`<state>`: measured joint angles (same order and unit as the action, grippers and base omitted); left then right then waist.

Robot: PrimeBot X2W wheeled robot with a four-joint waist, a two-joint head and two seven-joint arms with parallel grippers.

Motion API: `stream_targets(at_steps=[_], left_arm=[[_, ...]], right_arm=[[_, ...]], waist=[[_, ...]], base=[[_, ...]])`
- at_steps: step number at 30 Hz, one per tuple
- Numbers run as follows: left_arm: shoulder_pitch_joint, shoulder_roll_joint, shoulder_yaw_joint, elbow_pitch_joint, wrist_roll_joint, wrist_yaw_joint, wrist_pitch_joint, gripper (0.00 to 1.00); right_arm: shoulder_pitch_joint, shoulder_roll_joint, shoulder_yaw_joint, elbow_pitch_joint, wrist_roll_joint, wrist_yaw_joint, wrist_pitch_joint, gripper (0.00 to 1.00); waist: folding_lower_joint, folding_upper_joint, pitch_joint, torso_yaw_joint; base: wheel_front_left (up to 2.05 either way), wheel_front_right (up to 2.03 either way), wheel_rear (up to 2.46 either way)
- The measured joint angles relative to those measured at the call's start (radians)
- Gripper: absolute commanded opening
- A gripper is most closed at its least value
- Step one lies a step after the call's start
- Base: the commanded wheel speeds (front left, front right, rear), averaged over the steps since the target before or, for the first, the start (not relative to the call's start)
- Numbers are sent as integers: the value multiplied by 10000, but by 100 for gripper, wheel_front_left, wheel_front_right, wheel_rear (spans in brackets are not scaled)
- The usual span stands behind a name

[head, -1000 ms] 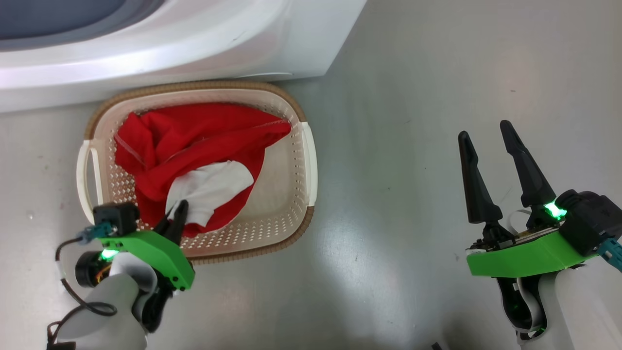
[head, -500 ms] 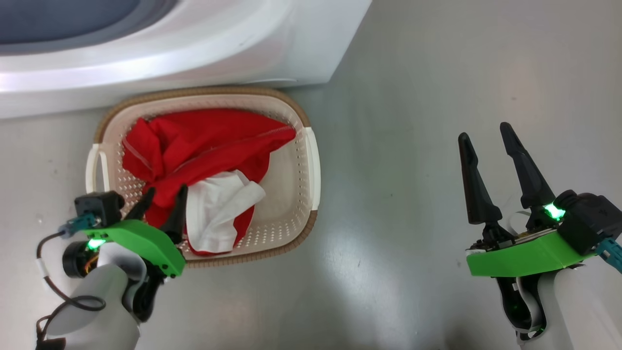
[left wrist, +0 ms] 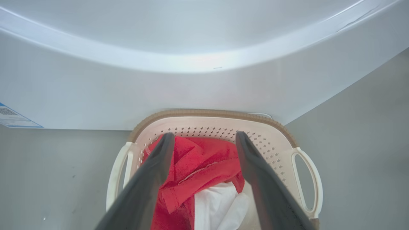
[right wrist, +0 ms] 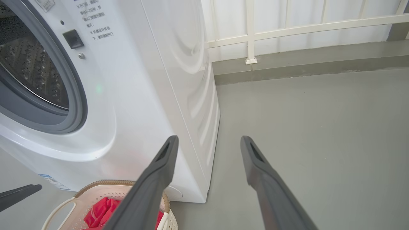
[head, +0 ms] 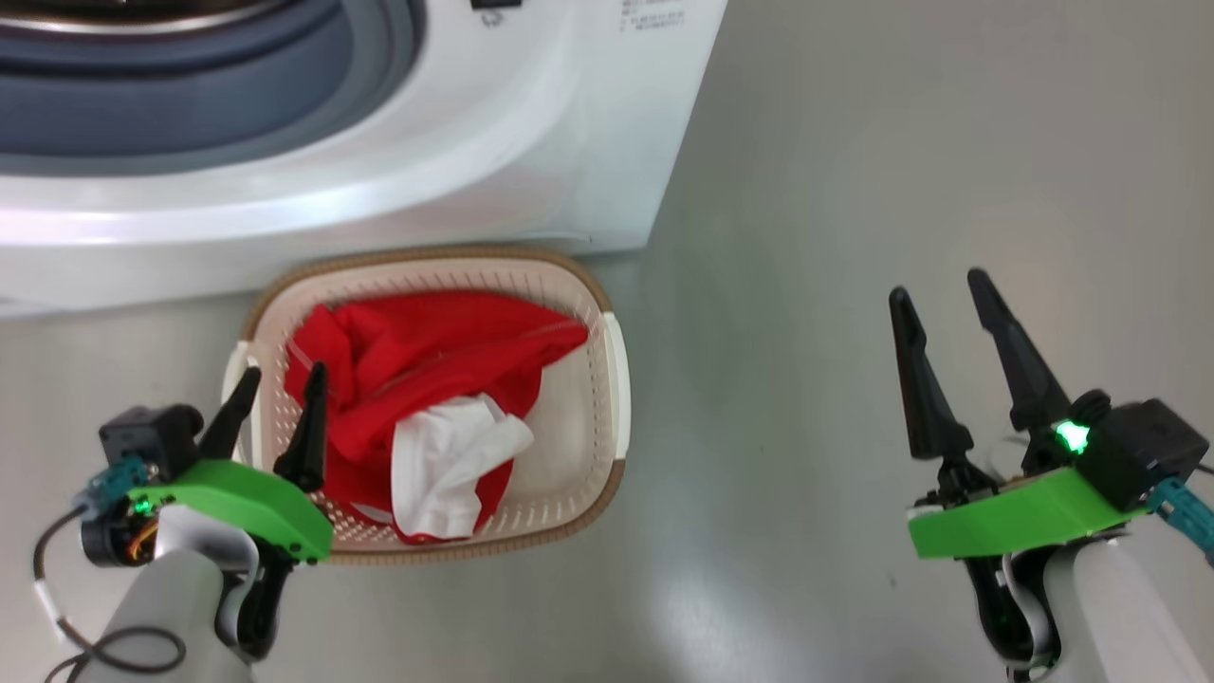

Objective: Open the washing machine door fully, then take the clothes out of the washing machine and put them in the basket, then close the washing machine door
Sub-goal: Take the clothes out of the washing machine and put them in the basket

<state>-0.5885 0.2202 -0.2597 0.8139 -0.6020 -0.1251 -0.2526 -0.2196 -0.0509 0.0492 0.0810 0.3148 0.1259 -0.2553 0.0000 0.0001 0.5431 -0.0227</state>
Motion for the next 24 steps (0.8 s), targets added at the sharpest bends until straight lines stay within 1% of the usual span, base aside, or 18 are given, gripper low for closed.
stream_targets(at_steps=[5, 10, 17, 24], left_arm=[[692, -221, 928, -853, 991, 0, 2, 100], [1372, -433, 1626, -1670, 1645, 0, 2, 100], [2417, -635, 2213, -2784, 2293, 0, 0, 100], [3818, -734, 2520, -4048, 2874, 0, 2, 100]], right_arm=[[337, 2, -15, 176, 0, 0, 0, 100], [684, 4, -33, 320, 0, 0, 0, 100], [1304, 10, -121, 414, -2, 0, 0, 100], [2043, 29, -387, 470, -15, 0, 0, 100]], waist=[[0, 0, -626, 46], [0, 0, -1271, 113], [0, 0, -2172, 210], [0, 0, -3122, 276]], base=[[0, 0, 0], [0, 0, 0], [0, 0, 0], [0, 0, 0]])
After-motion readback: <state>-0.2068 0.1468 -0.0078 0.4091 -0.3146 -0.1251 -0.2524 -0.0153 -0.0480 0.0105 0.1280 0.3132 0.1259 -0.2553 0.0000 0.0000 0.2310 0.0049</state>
